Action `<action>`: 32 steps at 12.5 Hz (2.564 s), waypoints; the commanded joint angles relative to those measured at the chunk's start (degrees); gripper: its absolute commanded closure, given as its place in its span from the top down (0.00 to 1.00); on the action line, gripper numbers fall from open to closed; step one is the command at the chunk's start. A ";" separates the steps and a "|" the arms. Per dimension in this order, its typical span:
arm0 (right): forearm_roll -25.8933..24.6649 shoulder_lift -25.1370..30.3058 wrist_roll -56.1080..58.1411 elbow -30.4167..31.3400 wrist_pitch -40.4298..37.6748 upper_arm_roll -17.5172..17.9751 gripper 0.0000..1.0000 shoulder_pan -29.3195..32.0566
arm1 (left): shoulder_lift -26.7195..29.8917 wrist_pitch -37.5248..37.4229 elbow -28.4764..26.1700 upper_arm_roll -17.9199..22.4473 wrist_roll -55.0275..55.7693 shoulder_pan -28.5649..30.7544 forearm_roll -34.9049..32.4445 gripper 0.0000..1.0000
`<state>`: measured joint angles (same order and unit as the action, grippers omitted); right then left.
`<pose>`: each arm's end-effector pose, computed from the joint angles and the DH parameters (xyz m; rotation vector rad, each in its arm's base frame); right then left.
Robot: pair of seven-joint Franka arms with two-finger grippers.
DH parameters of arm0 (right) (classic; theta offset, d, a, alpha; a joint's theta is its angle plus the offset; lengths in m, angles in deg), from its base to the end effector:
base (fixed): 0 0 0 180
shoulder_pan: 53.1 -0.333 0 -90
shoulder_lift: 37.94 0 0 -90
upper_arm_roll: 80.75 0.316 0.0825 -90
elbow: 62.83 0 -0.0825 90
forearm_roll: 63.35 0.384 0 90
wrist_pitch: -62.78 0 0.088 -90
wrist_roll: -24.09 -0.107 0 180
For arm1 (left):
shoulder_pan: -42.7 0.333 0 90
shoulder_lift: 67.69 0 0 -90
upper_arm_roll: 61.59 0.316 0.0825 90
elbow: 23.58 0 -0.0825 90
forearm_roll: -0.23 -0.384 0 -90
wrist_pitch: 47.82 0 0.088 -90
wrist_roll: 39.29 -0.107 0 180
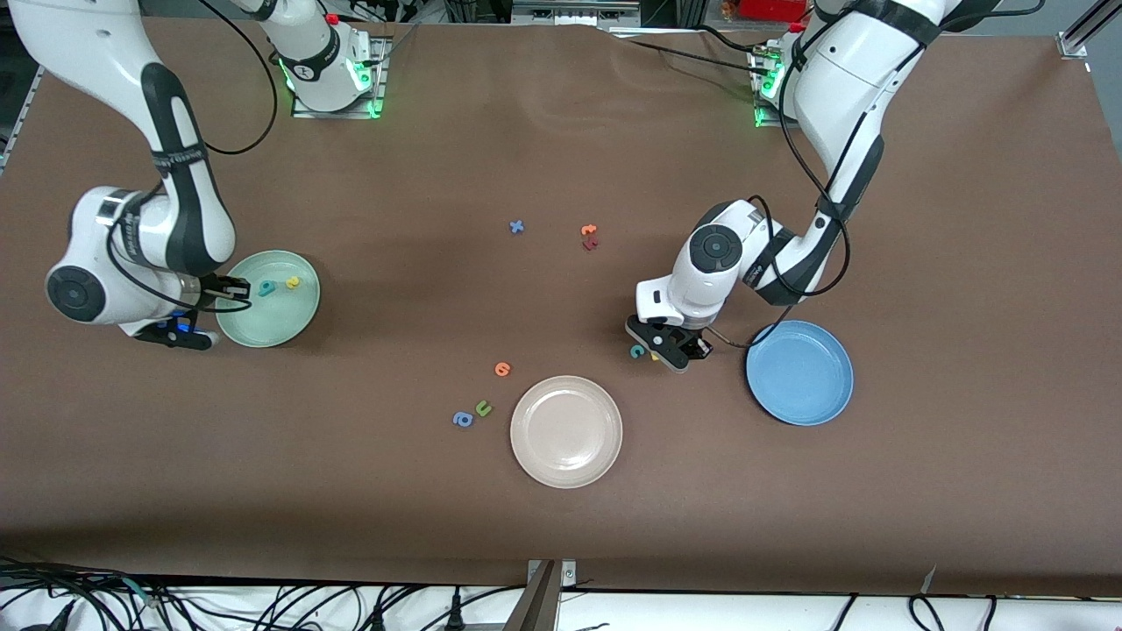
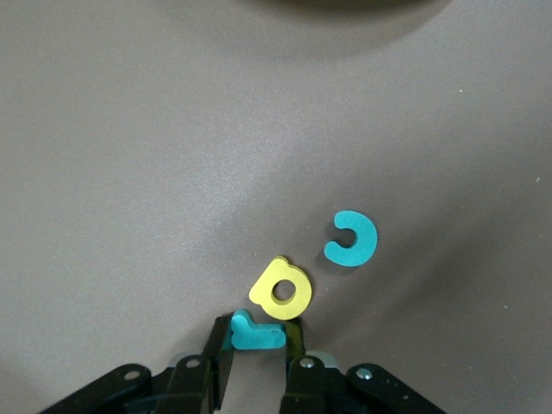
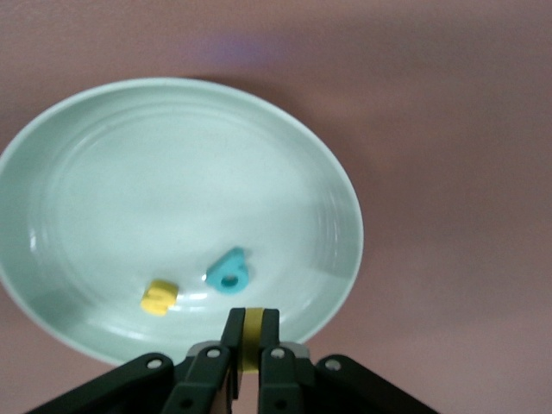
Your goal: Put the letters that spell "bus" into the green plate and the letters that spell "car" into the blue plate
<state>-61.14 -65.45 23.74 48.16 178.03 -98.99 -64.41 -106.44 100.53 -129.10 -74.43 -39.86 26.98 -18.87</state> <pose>0.5731 -0.0639 0.2220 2.9811 -0.2159 -0.5856 0.5727 -0.3086 0.1736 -2.9073 1.1110 -0.1704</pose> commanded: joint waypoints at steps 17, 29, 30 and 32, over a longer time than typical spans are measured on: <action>0.07 8.95 -4.04 -20.56 -20.59 0.31 1.00 -5.29 | 6.59 -13.10 1.80 -7.10 -4.08 11.87 -1.99 1.00; -0.37 18.46 -3.51 -20.73 -23.13 1.10 1.00 -6.18 | -2.56 -2.72 3.83 -7.19 -23.07 4.30 -8.85 0.89; -0.37 18.54 -3.86 -20.73 -24.01 1.28 1.00 -6.18 | -2.73 -2.72 3.83 -7.11 -23.07 4.38 -8.85 0.90; -0.54 18.63 -3.87 -20.73 -24.11 1.71 1.00 -5.65 | -3.78 -2.46 3.83 -6.93 -23.07 4.65 -8.85 0.89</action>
<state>-61.11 -47.87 20.38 27.03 154.96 -97.77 -70.50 -109.02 97.43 -125.68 -81.65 -62.18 31.46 -26.06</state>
